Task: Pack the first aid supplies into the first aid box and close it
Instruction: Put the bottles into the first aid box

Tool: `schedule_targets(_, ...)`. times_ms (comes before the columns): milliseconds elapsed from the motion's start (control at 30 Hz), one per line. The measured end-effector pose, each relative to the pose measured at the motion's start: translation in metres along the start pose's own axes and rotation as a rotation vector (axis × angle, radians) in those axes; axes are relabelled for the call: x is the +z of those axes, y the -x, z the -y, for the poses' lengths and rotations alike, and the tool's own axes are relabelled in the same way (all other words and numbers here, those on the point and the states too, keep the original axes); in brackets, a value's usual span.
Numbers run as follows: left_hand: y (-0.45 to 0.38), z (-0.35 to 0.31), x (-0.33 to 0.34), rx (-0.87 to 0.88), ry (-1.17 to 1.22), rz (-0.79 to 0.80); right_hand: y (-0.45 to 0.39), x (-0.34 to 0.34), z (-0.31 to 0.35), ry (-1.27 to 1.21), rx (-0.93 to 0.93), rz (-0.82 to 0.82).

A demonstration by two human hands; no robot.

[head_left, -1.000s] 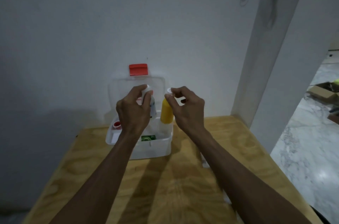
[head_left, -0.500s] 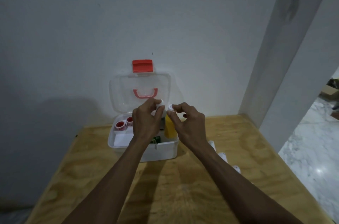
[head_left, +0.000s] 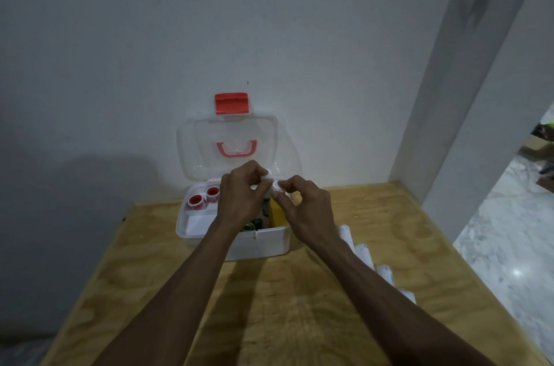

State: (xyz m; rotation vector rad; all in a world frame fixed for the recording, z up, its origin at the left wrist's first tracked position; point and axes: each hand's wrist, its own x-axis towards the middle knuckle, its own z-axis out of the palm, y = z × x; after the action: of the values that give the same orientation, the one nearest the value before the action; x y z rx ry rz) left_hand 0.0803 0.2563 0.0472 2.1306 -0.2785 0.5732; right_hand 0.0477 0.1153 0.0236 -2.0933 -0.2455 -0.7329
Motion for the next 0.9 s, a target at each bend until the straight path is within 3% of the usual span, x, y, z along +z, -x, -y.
schedule_targets(633,-0.003,0.005,-0.005,0.037,-0.090,0.164,-0.008,-0.010,-0.003,0.061,0.012,0.140)
schedule_targets(900,0.002,0.001,-0.007,0.041,-0.180,0.152,-0.006,-0.017,0.003,0.073,0.010,0.181)
